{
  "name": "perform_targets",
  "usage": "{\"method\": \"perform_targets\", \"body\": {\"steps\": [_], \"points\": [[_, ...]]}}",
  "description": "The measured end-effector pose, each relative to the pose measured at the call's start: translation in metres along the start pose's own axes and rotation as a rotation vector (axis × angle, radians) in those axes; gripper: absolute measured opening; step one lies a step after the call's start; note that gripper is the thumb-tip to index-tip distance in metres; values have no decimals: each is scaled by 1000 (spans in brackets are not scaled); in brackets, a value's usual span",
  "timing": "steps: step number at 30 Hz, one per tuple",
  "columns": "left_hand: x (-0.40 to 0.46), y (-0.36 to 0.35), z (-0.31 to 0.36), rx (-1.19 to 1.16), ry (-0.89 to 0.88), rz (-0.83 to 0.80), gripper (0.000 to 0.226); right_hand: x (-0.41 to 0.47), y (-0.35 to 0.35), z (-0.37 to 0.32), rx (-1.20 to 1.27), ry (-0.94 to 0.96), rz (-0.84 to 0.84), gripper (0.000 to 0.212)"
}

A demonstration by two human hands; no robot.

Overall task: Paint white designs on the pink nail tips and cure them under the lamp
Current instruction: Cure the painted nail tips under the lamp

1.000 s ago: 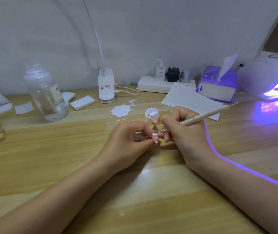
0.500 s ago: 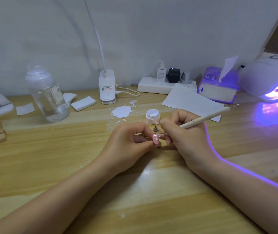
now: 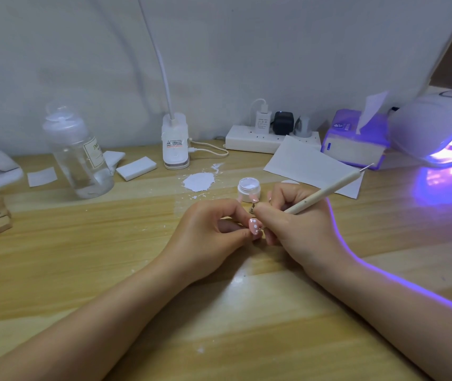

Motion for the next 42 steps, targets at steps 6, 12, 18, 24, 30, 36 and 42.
{"method": "perform_targets", "body": {"steps": [6,12,18,24,30,36,42], "points": [[1,0,0,-7,-1,-6,26,1,0,1,-9,16,-4,50],[1,-1,0,-21,-6,-21,22,1,-1,1,-21,19,-15,47],[1,-1,1,-20,-2,-34,20,1,-1,1,-50,15,-14,45],[2,-2,0,-33,-6,-29,21,1,-1,0,-17,-2,-15,44],[3,-1,-2,-16,-11,-25,25,1,-1,0,-74,6,-14,42],[2,-1,0,-17,-13,-35,25,1,-1,1,-69,5,-11,41],[2,-1,0,-16,-10,-23,23,0,0,0,-80,3,-12,41]]}}
Point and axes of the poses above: each hand's wrist, its own x-axis towards the middle knuckle, its own y-axis out of the back of the hand, z = x × y, the point moved 2 cm from there along x, towards the middle knuckle, and after that the axes turned 15 degrees about y, right-handed, at the moved point
